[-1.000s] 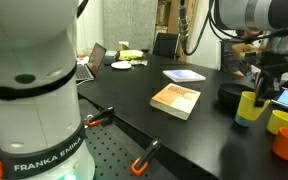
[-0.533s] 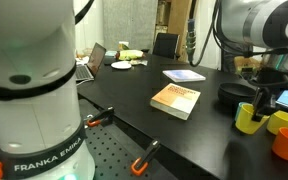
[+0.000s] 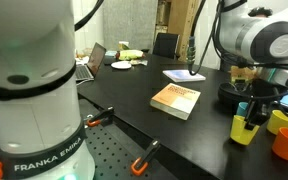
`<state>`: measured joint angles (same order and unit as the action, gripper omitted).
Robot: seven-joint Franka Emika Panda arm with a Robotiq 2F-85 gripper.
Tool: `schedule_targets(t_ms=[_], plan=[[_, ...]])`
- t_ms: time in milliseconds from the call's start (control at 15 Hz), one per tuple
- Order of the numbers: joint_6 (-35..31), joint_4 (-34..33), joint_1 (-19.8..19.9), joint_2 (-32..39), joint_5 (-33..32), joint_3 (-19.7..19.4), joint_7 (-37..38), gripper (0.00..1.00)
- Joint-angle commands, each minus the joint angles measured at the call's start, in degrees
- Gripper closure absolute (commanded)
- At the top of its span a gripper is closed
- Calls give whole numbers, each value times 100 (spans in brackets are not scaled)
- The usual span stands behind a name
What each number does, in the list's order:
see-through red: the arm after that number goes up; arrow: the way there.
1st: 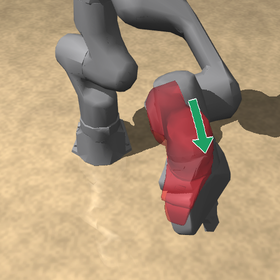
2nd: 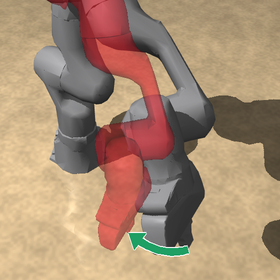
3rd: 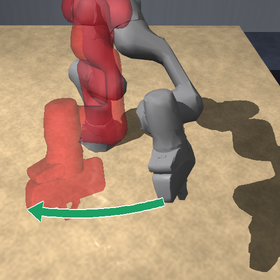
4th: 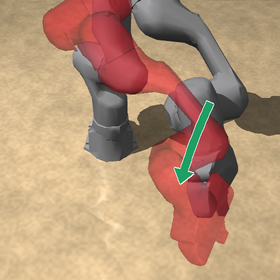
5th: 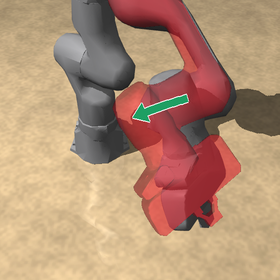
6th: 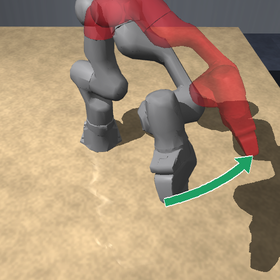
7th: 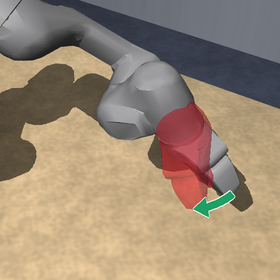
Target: Unstack the plastic cups
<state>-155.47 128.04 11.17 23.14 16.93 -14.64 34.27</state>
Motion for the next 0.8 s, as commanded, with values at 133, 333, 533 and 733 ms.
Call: schedule_targets(t_ms=[133,333,533,733], plan=[[186,-179,-141,-216,-179,-197,67,14],[544,-264,-410,-478,-737,-464,304,0],[965,-588,-503,-585,-1195,-492,396,0],[1419,-1059,-508,-515,-1529,-422,501,0]])
